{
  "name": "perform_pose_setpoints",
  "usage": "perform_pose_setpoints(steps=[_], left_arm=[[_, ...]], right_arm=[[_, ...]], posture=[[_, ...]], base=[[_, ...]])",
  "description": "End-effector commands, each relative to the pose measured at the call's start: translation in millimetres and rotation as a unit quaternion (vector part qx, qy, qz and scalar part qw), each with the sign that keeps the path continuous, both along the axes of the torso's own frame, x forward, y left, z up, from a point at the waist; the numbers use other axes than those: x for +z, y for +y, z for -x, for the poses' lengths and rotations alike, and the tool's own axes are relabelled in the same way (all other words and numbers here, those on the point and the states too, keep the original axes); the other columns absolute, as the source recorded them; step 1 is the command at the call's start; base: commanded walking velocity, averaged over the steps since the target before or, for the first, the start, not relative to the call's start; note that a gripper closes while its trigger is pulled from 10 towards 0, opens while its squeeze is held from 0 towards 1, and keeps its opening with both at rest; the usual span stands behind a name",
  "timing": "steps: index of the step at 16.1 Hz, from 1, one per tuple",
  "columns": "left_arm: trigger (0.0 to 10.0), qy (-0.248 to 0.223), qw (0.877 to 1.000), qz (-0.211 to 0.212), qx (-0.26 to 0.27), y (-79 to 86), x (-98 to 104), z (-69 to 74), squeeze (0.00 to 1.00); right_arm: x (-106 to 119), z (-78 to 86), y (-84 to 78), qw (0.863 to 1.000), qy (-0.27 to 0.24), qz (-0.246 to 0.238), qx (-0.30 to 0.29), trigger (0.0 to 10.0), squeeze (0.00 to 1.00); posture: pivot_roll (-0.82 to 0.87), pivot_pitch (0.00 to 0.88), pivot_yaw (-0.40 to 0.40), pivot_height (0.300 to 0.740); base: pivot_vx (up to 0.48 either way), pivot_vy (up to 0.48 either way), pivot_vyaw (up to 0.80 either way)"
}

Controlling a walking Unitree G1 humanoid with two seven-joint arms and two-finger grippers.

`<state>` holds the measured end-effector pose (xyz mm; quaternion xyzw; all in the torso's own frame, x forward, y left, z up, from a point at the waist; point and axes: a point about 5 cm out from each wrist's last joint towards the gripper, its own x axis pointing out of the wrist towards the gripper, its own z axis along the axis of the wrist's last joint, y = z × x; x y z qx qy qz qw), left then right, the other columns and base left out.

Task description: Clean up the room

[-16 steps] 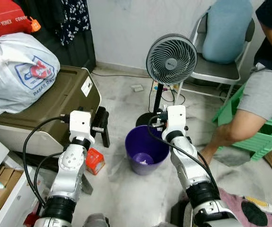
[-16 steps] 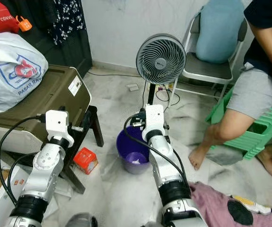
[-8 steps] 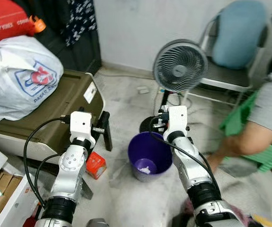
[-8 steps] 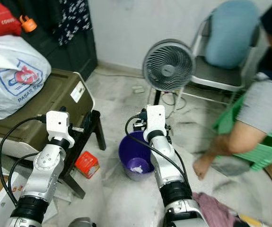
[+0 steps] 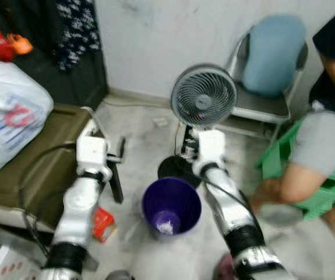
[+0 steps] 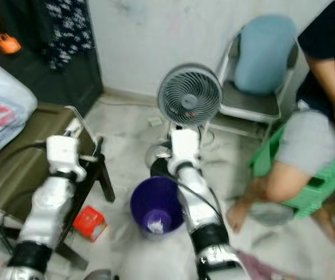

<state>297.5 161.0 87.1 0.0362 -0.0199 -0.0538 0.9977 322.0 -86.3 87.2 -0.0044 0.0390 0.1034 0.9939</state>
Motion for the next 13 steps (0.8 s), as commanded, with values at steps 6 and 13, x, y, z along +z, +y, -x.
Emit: perform_pose_setpoints(steps=[6, 13], left_arm=[[10.0, 0.003, 1.000, 0.003, -0.013, -10.7, -0.6, -2.3, 0.00], [10.0, -0.004, 1.000, 0.002, -0.020, -13.0, 1.8, -3.4, 0.00]], right_arm=[[-1.7, -1.9, -13.3, 1.000, 0.001, 0.009, -0.018, 10.0, 0.00], [-2.3, -3.7, -12.5, 1.000, 0.001, 0.025, -0.016, 10.0, 0.00]], posture=[[0.09, 0.000, -0.019, 0.740], [0.09, 0.000, -0.019, 0.740]], base=[[0.000, 0.000, 0.00], [0.100, 0.000, 0.00]])
